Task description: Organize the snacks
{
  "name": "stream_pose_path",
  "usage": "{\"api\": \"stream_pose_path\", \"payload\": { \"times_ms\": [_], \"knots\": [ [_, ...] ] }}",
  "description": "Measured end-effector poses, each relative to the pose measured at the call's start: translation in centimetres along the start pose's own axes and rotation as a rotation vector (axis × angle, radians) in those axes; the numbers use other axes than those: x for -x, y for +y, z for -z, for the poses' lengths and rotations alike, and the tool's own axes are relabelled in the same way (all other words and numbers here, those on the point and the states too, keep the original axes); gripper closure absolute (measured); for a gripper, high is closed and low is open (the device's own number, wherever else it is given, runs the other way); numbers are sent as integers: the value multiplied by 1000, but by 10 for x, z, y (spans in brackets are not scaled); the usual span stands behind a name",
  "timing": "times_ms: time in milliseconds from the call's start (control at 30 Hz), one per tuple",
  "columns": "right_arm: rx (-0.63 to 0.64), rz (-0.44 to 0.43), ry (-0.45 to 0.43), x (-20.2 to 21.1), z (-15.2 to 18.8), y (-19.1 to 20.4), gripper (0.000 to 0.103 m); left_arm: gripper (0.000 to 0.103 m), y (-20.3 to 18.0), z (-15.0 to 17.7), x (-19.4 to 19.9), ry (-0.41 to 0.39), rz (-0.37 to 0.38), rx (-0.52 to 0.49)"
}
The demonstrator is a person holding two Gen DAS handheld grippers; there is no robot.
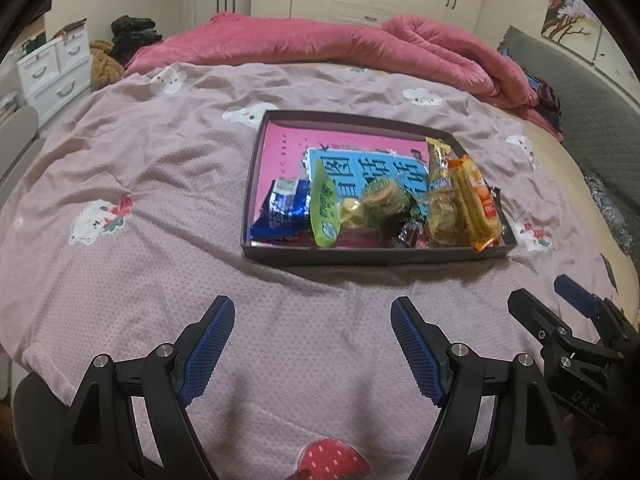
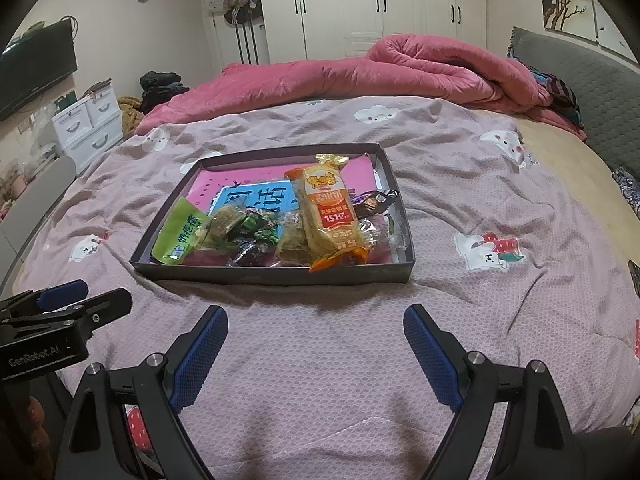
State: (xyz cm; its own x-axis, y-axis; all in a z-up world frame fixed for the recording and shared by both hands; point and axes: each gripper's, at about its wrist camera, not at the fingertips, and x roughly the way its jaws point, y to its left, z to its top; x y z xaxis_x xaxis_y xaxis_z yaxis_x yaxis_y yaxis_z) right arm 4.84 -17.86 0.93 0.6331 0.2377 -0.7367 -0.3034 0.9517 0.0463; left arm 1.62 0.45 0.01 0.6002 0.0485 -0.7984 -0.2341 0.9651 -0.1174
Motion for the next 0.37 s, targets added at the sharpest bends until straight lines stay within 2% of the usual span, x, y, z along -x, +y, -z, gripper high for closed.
{"api": "stream_pose_path", "payload": {
  "times_ms": [133, 233, 300, 367],
  "knots": [
    [-25, 9, 11, -8, -1, -7, 14, 21, 4, -4, -4, -11, -6, 8],
    [-52, 19, 13, -15, -3, -17, 14, 21, 13, -8, -14, 18, -1, 21],
    [-91, 48, 11, -19, -8, -31, 14, 21, 24, -13, -19, 21, 15, 34],
    [-141, 85, -9, -22, -16, -53, 13, 21, 40, -23, -20, -4, -5, 45]
  ]
}}
